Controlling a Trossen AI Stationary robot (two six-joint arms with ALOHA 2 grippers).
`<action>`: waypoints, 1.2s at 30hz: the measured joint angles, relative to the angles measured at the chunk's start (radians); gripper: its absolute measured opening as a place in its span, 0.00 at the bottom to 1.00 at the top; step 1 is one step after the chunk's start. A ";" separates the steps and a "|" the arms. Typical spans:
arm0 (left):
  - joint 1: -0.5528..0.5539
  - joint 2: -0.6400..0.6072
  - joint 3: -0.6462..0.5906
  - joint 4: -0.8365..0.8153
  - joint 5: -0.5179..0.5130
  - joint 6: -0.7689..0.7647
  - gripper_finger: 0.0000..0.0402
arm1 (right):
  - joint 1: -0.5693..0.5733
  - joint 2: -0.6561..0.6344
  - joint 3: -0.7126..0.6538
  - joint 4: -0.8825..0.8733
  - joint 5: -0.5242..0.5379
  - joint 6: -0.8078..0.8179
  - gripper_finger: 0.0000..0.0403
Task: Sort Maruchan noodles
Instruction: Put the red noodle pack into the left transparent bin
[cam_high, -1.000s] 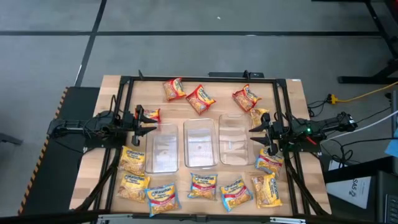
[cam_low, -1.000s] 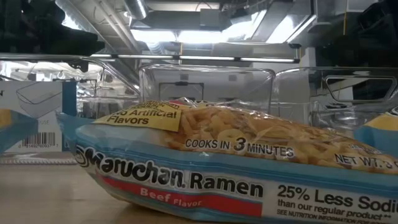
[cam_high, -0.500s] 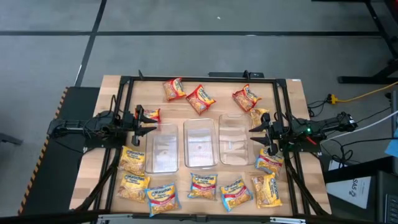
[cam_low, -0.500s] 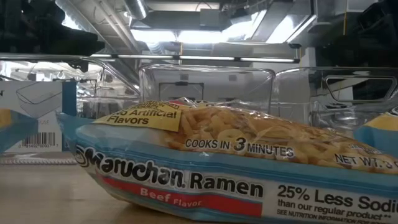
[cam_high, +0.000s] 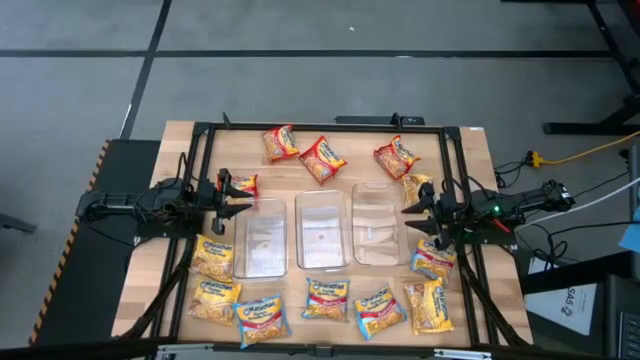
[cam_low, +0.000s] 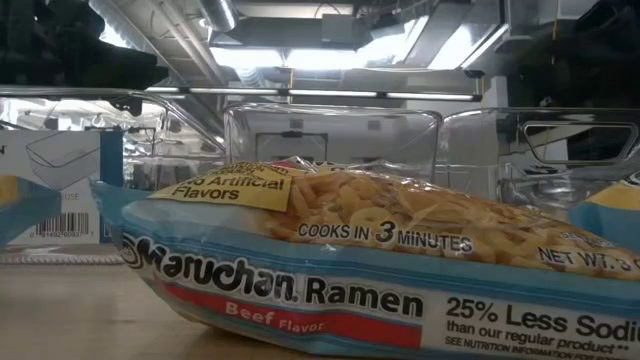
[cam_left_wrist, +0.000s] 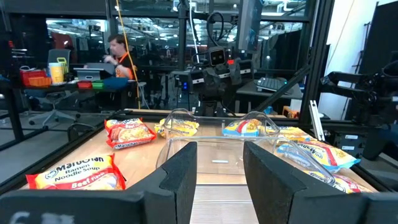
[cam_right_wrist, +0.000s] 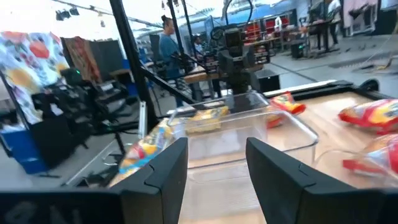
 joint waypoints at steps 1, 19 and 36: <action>0.000 0.000 0.000 0.000 0.000 0.000 0.31 | 0.000 0.000 0.000 -0.001 0.001 0.010 0.42; 0.000 0.000 0.000 0.000 0.000 0.000 0.31 | 0.000 0.033 0.000 -0.091 -0.122 0.063 0.42; 0.000 0.000 0.000 0.000 0.000 -0.020 0.31 | 0.000 0.311 0.000 -0.086 -0.078 0.091 0.42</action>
